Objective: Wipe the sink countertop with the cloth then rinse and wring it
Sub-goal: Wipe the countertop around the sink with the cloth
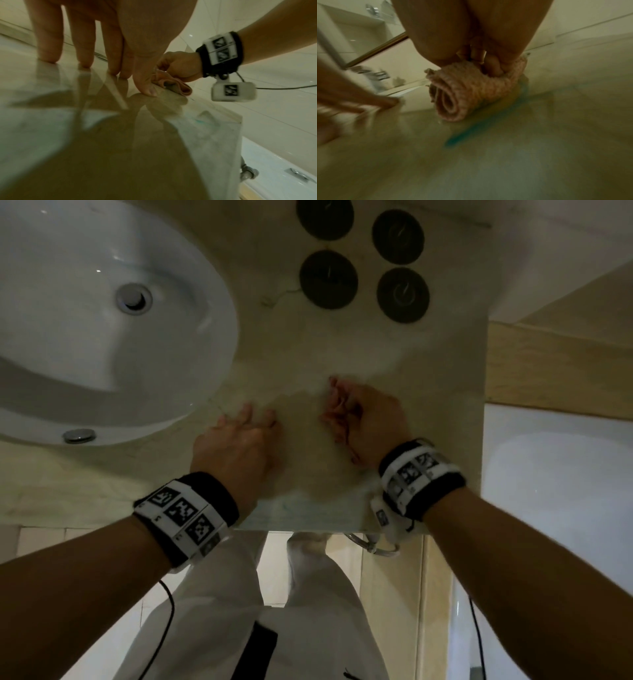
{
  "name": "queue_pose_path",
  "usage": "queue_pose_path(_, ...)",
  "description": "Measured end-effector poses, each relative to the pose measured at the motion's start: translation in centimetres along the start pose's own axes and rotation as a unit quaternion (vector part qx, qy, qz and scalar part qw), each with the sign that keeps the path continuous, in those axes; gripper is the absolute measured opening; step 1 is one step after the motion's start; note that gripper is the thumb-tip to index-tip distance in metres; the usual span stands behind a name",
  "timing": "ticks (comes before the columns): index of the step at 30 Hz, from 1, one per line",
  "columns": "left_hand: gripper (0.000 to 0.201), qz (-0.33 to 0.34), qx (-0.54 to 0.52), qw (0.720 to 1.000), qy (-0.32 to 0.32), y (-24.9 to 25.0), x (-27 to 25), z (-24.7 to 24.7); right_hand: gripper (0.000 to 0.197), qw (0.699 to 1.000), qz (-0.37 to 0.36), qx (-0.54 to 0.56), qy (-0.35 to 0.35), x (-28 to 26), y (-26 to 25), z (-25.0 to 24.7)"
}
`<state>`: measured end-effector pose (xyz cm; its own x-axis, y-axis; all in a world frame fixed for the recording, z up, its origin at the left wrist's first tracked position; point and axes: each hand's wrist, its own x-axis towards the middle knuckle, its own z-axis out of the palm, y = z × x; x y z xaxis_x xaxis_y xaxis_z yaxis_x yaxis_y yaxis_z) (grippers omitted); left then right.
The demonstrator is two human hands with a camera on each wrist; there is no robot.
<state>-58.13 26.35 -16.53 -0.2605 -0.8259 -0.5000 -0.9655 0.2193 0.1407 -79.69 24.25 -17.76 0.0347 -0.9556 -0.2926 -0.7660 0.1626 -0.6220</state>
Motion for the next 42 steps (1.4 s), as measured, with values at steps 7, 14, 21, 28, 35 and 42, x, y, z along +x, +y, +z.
queue_pose_path(7,0.051,0.0,0.065,0.996,-0.058,0.9,-0.4,-1.1,0.066,0.982,-0.044,-0.048,-0.179,-8.7,-3.2,6.7)
queue_pose_path(14,0.06,-0.02,0.059,0.996,-0.067,2.3,-0.6,-2.5,0.075,0.97,-0.106,-0.062,-0.208,-9.7,-3.9,7.4)
queue_pose_path(21,0.06,0.012,0.025,0.999,-0.022,3.5,-0.7,-1.5,0.046,0.992,-0.036,-0.003,-0.124,-6.9,0.0,2.3)
queue_pose_path(28,0.074,0.013,0.032,0.999,-0.028,6.4,1.7,-0.2,0.02,0.998,0.005,0.044,0.053,-0.8,4.8,-3.4)
queue_pose_path(35,0.075,0.01,0.038,0.999,-0.026,6.5,2.0,0.0,0.03,0.999,0.027,0.019,0.005,-2.8,4.0,-3.2)
queue_pose_path(42,0.088,0.057,0.055,0.997,-0.027,8.0,1.3,-0.8,0.036,0.99,0.013,0.057,-0.126,-11.6,2.8,0.4)
